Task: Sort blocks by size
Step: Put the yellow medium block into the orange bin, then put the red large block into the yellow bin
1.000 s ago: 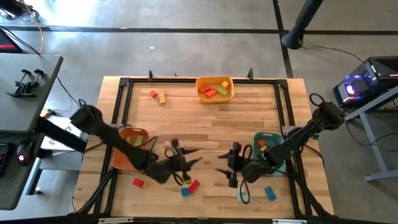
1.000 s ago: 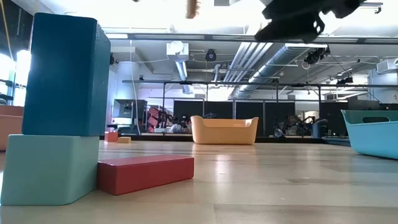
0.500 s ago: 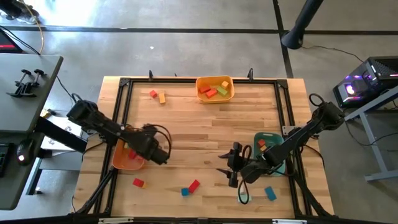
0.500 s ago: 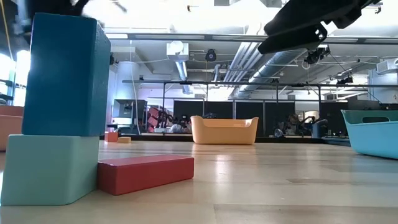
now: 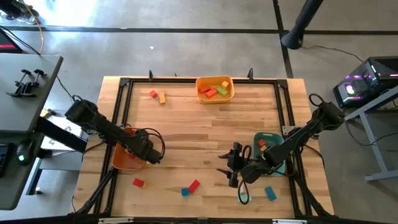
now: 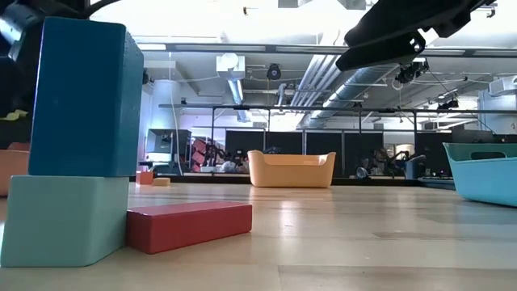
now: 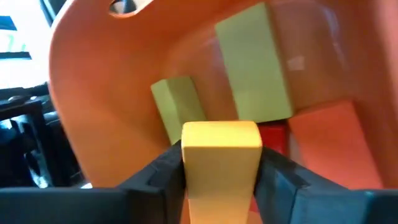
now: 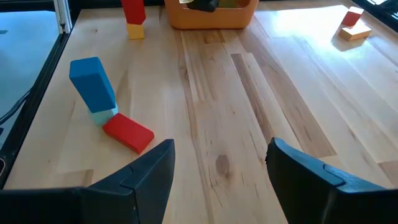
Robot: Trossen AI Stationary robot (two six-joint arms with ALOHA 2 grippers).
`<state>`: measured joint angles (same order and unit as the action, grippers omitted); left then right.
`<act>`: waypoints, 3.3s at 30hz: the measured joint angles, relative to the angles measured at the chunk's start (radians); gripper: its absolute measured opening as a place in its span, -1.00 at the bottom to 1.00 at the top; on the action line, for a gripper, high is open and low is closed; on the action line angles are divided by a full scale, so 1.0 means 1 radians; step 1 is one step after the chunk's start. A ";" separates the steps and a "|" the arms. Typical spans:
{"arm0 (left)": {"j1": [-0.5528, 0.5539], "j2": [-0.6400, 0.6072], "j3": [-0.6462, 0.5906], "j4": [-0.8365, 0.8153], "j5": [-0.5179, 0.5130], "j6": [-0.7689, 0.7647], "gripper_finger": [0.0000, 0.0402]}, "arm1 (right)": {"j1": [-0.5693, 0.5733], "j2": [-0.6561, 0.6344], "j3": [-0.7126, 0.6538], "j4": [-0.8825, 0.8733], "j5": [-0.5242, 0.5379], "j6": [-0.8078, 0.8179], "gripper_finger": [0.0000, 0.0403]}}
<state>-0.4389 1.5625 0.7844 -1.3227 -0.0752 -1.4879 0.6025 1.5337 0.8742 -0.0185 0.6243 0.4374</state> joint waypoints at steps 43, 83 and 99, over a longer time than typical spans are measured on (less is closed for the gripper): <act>-0.166 0.232 0.210 2.193 -0.447 1.301 0.26 | -0.001 0.001 0.000 0.099 0.026 -0.077 0.21; -0.674 0.206 0.644 -0.068 -0.115 -0.533 0.26 | -0.001 0.001 0.000 0.098 0.015 -0.079 0.21; -0.672 0.207 0.498 0.005 -0.248 -0.761 0.42 | -0.001 0.001 0.000 0.097 0.015 -0.080 0.21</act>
<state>-1.1110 1.7698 1.2823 -1.3181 -0.3230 -2.2494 0.6018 1.5345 0.8742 0.0787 0.6395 0.3576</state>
